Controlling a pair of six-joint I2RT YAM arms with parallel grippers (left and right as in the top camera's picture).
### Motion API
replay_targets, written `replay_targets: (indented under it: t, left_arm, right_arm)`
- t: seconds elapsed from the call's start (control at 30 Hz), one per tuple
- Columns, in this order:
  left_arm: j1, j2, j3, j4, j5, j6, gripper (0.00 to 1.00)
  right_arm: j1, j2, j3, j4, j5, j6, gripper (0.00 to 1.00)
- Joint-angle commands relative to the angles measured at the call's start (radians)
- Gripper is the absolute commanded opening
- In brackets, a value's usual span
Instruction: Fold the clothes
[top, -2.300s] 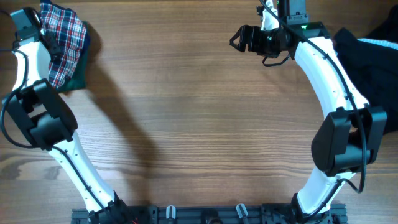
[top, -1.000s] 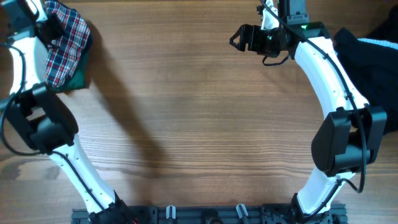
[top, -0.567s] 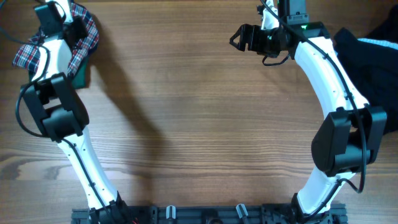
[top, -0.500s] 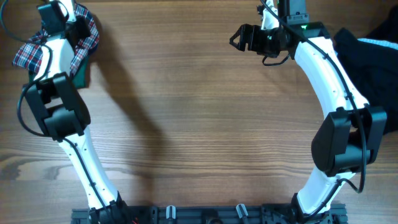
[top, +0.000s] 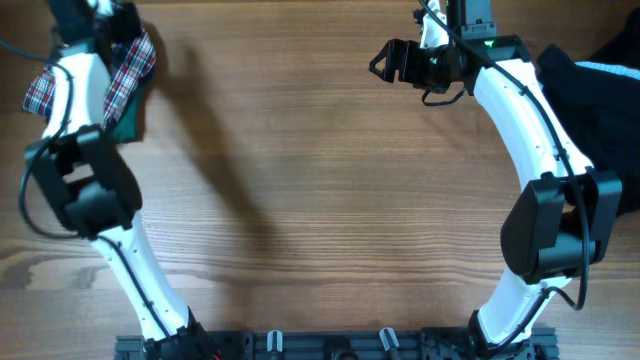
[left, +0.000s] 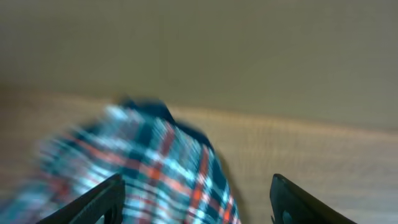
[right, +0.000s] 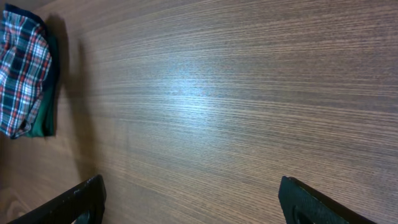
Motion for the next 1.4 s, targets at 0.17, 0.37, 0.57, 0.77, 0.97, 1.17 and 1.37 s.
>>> replay_targets:
  t: [0.17,0.37,0.57,0.77,0.97,1.17,1.37]
  left_arm:
    - [0.073,-0.095,0.003,-0.057,0.012,0.070,0.75]
    - [0.086,-0.016,0.003,-0.116,0.012,0.071,0.73]
    - [0.097,0.093,0.003,-0.103,0.008,0.074,0.74]
    - [0.138,0.169,0.003,-0.037,0.001,0.074,0.78]
    - [0.156,0.201,0.003,0.050,-0.013,0.074,0.78]
    - [0.157,0.216,0.003,0.115,-0.071,0.074,0.83]
    - [0.156,0.178,0.003,0.107,-0.070,0.004,0.87]
  right_arm:
    - [0.000,-0.001,-0.008,-0.002,-0.019,-0.012,0.90]
    - [0.000,-0.001,-0.008,0.002,-0.019,-0.010,0.90]
    - [0.000,-0.001,-0.008,-0.003,-0.019,-0.011,0.89]
    - [0.000,-0.001,-0.008,-0.011,-0.018,-0.013,0.90]
    - [0.000,-0.001,-0.008,-0.028,-0.015,-0.013,0.90]
    - [0.000,-0.001,-0.008,-0.033,-0.015,-0.013,0.90]
    - [0.000,-0.001,-0.008,-0.027,-0.015,-0.013,0.90]
